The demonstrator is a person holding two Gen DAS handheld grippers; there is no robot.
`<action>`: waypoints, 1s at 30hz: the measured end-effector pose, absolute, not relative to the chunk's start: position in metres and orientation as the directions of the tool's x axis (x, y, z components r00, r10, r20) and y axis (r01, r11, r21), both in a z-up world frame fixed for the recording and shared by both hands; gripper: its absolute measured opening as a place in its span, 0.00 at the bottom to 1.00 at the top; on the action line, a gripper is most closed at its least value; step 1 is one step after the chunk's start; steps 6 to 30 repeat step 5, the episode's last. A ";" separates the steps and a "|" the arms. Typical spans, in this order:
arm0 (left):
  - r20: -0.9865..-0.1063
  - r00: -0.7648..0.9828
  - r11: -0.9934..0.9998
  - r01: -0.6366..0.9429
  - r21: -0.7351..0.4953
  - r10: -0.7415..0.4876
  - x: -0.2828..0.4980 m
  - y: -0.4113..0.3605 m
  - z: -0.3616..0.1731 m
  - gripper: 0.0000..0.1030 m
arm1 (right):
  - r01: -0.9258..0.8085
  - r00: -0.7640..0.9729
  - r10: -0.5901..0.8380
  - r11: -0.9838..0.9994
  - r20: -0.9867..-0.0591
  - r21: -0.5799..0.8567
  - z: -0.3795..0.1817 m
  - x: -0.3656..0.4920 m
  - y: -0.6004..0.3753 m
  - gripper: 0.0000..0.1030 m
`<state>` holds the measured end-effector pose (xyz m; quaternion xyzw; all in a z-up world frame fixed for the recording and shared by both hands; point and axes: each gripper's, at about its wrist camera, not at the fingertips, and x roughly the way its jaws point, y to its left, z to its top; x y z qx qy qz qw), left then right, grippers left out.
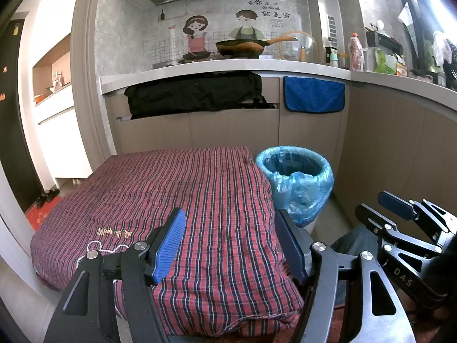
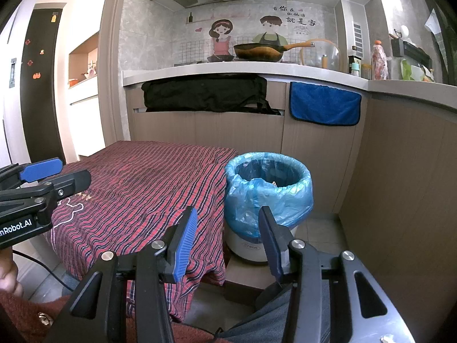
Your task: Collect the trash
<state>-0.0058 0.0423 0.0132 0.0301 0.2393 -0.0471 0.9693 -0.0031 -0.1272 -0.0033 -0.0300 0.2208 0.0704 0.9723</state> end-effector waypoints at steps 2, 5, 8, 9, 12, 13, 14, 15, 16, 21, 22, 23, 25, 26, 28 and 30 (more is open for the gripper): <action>-0.468 0.880 0.994 0.107 0.035 -0.078 -0.006 0.043 0.013 0.64 | -0.150 0.892 0.124 0.988 -0.434 -0.027 -0.003 -0.003 -0.127 0.40; -0.467 0.881 0.994 0.106 0.036 -0.077 -0.006 0.043 0.014 0.64 | -0.150 0.892 0.125 0.988 -0.435 -0.024 -0.004 -0.004 -0.127 0.40; -0.467 0.881 0.994 0.106 0.036 -0.077 -0.006 0.043 0.014 0.64 | -0.150 0.892 0.125 0.988 -0.435 -0.024 -0.004 -0.004 -0.127 0.40; -0.467 0.881 0.994 0.106 0.036 -0.077 -0.006 0.043 0.014 0.64 | -0.150 0.892 0.125 0.988 -0.435 -0.024 -0.004 -0.004 -0.127 0.40; -0.467 0.881 0.994 0.106 0.036 -0.077 -0.006 0.043 0.014 0.64 | -0.150 0.892 0.125 0.988 -0.435 -0.024 -0.004 -0.004 -0.127 0.40; -0.467 0.881 0.994 0.106 0.036 -0.077 -0.006 0.043 0.014 0.64 | -0.150 0.892 0.125 0.988 -0.435 -0.024 -0.004 -0.004 -0.127 0.40; -0.467 0.881 0.994 0.106 0.036 -0.077 -0.006 0.043 0.014 0.64 | -0.150 0.892 0.125 0.988 -0.435 -0.024 -0.004 -0.004 -0.127 0.40; -0.467 0.881 0.994 0.106 0.036 -0.077 -0.006 0.043 0.014 0.64 | -0.150 0.892 0.125 0.988 -0.435 -0.024 -0.004 -0.004 -0.127 0.40; -0.467 0.881 0.994 0.106 0.036 -0.077 -0.006 0.043 0.014 0.64 | -0.150 0.892 0.125 0.988 -0.435 -0.024 -0.004 -0.004 -0.127 0.40; -0.467 0.881 0.994 0.106 0.036 -0.077 -0.006 0.043 0.014 0.64 | -0.150 0.892 0.125 0.988 -0.435 -0.024 -0.004 -0.004 -0.127 0.40; -0.467 0.881 0.994 0.106 0.036 -0.077 -0.006 0.043 0.014 0.64 | -0.150 0.892 0.125 0.988 -0.435 -0.024 -0.004 -0.004 -0.127 0.40; -0.467 0.881 0.994 0.106 0.036 -0.077 -0.006 0.043 0.014 0.64 | -0.150 0.892 0.125 0.988 -0.435 -0.024 -0.004 -0.004 -0.127 0.40; -0.467 0.881 0.994 0.106 0.036 -0.077 -0.006 0.043 0.014 0.64 | -0.150 0.892 0.125 0.988 -0.435 -0.024 -0.004 -0.004 -0.127 0.40; -0.467 0.881 0.994 0.106 0.036 -0.077 -0.006 0.043 0.014 0.64 | -0.150 0.892 0.125 0.988 -0.435 -0.024 -0.004 -0.004 -0.127 0.40; -0.467 0.881 0.994 0.106 0.036 -0.077 -0.006 0.043 0.014 0.64 | -0.150 0.892 0.125 0.988 -0.435 -0.024 -0.004 -0.004 -0.127 0.40; -0.467 0.881 0.994 0.106 0.036 -0.077 -0.006 0.043 0.014 0.64 | -0.150 0.892 0.125 0.988 -0.435 -0.024 -0.004 -0.004 -0.127 0.40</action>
